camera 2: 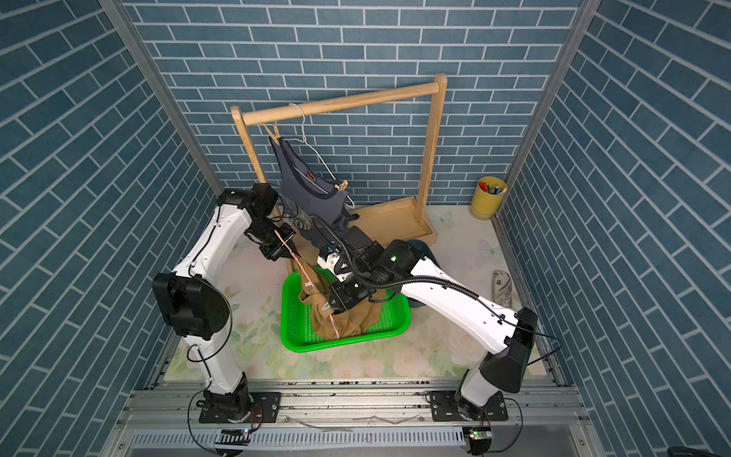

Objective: Remove the clothespins securing tank tops to the hanger
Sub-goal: Remove the clothespin from the hanger, then place the clothespin in the storage box.

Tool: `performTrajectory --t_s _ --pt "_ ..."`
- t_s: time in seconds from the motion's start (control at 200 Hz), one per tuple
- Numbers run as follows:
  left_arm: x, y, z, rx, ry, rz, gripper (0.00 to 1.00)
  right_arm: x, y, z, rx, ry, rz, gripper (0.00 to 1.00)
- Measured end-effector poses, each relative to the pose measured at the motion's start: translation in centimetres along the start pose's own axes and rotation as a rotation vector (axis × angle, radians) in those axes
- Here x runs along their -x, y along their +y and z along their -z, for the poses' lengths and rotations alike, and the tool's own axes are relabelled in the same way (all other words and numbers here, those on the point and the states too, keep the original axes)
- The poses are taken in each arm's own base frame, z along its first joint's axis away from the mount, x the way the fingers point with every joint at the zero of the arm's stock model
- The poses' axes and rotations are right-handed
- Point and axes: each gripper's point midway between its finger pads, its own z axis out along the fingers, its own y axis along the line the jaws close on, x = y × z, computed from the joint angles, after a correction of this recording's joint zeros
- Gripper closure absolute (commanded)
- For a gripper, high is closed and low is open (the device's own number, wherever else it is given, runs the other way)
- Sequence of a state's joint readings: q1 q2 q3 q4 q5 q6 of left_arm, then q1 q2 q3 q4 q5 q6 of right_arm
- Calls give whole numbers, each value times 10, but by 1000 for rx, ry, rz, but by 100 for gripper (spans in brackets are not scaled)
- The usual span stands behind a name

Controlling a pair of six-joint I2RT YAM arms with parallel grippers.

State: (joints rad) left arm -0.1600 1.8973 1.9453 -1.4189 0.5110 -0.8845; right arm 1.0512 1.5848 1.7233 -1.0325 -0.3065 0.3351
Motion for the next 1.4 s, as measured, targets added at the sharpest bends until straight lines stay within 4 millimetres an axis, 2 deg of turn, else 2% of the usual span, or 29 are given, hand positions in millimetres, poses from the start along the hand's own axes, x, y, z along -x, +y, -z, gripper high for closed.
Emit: performTrajectory --t_s 0.28,0.51,0.65,0.85,0.95,1.225,1.4 --pt "1 1 -2 2 -1 -2 100 -1 0 -1 -7 1 4 97" --pt "5 7 -1 36 -29 -7 100 -6 -10 3 -40 20 -18 99" --pt "8 10 -1 51 -45 -12 100 -7 -15 12 -44 15 -37 100" --pt "10 13 -1 64 -59 -14 100 -6 -30 37 -58 -23 -85 100" --pt "11 12 -1 62 -61 -14 100 -8 -61 48 -92 -40 -169 99" --pt "5 17 -1 51 -62 0 100 -28 -197 53 -347 17 -492 97" --pt "0 16 7 26 -80 -9 100 -48 -257 52 -422 54 -654 98"
